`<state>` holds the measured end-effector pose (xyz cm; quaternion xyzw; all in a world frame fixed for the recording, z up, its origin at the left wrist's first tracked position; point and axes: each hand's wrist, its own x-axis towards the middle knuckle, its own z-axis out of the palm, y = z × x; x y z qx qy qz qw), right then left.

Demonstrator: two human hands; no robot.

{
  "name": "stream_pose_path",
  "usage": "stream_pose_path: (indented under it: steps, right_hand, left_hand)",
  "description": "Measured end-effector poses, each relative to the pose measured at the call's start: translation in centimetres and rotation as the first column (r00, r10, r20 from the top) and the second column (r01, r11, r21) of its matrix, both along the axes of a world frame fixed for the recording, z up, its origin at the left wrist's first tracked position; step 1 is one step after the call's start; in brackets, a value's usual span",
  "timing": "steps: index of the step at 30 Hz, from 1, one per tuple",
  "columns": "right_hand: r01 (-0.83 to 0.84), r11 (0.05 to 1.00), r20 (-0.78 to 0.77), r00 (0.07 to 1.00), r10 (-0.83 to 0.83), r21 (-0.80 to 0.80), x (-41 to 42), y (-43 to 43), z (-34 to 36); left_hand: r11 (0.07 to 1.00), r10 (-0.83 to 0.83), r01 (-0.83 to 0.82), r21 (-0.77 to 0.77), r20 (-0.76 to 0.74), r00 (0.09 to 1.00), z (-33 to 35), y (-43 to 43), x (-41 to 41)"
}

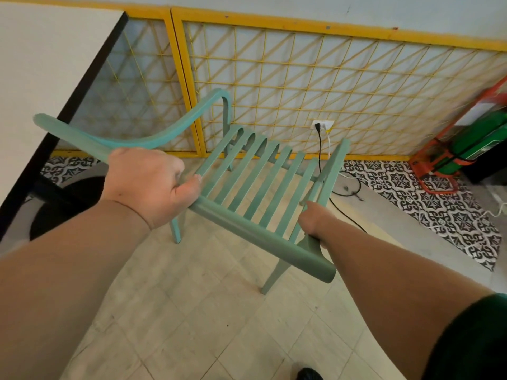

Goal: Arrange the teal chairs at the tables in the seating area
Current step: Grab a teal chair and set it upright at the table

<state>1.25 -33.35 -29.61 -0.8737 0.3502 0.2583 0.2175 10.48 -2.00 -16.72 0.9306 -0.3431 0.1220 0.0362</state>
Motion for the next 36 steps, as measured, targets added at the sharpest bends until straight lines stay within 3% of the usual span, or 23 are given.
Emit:
stream_pose_path:
  steps: [3, 5, 7, 10, 13, 18, 20, 24, 26, 28, 30, 32, 34, 36]
  right_hand:
    - [-0.165, 0.985, -0.099, 0.982, 0.159, -0.058, -0.3, 0.3, 0.6]
    - [-0.229, 0.971, -0.153, 0.964, 0.216, -0.074, -0.2, 0.5, 1.0]
    - [-0.148, 0.987, -0.073, 0.987, 0.143, -0.062, -0.2, 0.8, 1.4]
    - [-0.113, 0.993, -0.083, 0.991, 0.109, -0.041, -0.1, 1.0, 1.2]
    - [-0.103, 0.994, -0.072, 0.992, 0.101, -0.038, 0.2, 0.8, 0.8]
    - [-0.223, 0.966, -0.191, 0.962, 0.196, -0.130, 0.2, 0.5, 0.3]
    - [-0.173, 0.978, -0.173, 0.973, 0.151, -0.119, -0.1, 0.8, 0.4]
    - [-0.085, 0.987, -0.109, 0.989, 0.101, 0.137, -1.7, 4.5, 6.3]
    - [-0.022, 0.942, -0.067, 0.997, 0.047, 0.334, -2.1, 6.1, 10.7]
    - [-0.023, 0.905, 0.085, 0.996, -0.015, 0.425, -2.4, 7.7, 14.6]
    - [-0.266, 0.895, 0.179, 0.960, 0.214, 0.357, -3.3, 10.5, 17.5]
    - [-0.442, 0.881, 0.234, 0.886, 0.400, 0.169, -4.5, 13.7, 18.2]
    - [-0.403, 0.915, 0.273, 0.879, 0.392, -0.017, -5.1, 15.2, 17.5]
    - [-0.365, 0.929, 0.258, 0.894, 0.366, -0.052, -4.8, 15.5, 17.0]
  left_hand:
    - [0.984, -0.070, 0.083, 0.157, -0.088, 0.994, 1.3, 0.3, 0.6]
    - [0.929, -0.119, 0.220, 0.296, -0.323, 0.939, 2.5, 0.6, 2.2]
    - [0.875, -0.050, 0.273, 0.400, -0.485, 0.873, 3.5, 0.7, 4.0]
    - [0.847, 0.029, 0.235, 0.477, -0.482, 0.876, 3.6, 0.5, 5.3]
    - [0.866, 0.046, 0.195, 0.461, -0.461, 0.886, 3.2, 0.5, 5.1]
    - [0.854, 0.082, 0.163, 0.494, -0.437, 0.895, 3.2, 0.4, 4.9]
    - [0.855, 0.072, 0.163, 0.492, -0.425, 0.902, 3.2, 0.2, 5.0]
    - [0.851, 0.062, 0.170, 0.497, -0.417, 0.907, 3.3, 0.3, 4.8]
    - [0.852, 0.067, 0.157, 0.499, -0.402, 0.913, 3.5, 0.3, 4.6]
    - [0.849, 0.070, 0.152, 0.505, -0.394, 0.917, 3.7, 0.1, 4.4]
    - [0.844, 0.077, 0.155, 0.514, -0.401, 0.913, 4.0, 0.0, 4.2]
    - [0.841, 0.085, 0.154, 0.518, -0.408, 0.909, 4.1, 0.0, 4.0]
    - [0.841, 0.096, 0.146, 0.521, -0.408, 0.908, 4.4, -0.1, 3.8]
    - [0.838, 0.101, 0.146, 0.526, -0.411, 0.906, 4.6, 0.1, 3.6]
